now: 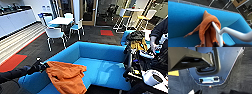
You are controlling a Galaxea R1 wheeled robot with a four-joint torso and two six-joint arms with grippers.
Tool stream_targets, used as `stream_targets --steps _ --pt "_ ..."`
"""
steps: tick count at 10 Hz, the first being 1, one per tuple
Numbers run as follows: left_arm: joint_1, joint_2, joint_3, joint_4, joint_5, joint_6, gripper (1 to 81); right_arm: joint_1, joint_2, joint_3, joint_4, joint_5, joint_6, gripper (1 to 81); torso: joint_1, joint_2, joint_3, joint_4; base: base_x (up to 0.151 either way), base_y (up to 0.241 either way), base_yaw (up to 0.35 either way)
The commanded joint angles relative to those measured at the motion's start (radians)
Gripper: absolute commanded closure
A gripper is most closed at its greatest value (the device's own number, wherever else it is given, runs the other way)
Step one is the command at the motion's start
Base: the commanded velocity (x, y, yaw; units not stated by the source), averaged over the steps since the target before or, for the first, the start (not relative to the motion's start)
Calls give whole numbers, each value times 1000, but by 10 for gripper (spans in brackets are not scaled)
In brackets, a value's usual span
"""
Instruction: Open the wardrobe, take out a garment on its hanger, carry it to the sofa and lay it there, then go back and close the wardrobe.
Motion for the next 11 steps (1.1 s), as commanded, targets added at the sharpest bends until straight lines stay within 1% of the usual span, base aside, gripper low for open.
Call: stream_targets --steps 1,2,3,4,7,9,10,11 --pt "-155 -74 -10 0 -23 -43 811 -12 -4 2 -11 -64 -3 10 0 0 0 0 0 0 0" --pt "-148 -88 -10 0 -27 -60 811 -12 -4 2 -11 -62 -3 10 0 0 0 0 0 0 0" --pt "-144 -93 -8 0 -29 -61 811 -12 -4 2 -13 -61 -3 10 0 0 0 0 0 0 0" --pt "-138 -91 -4 0 -29 -61 811 -12 -3 2 -13 -61 -3 10 0 0 0 28 0 0 0" --pt "-130 -68 -1 11 -34 -61 811 -12 -4 1 -13 -59 -3 10 0 0 0 127 0 0 0" --pt "-128 -56 -1 14 -34 -60 811 -12 -4 1 -13 -59 -3 10 0 0 0 183 0 0 0" --pt "-125 -50 -1 14 -34 -58 811 -9 -4 1 -11 -62 -3 10 0 0 0 134 0 0 0" --pt "-121 -44 9 15 -34 -57 811 -7 -3 1 -10 -64 -3 10 0 0 0 158 0 0 0"
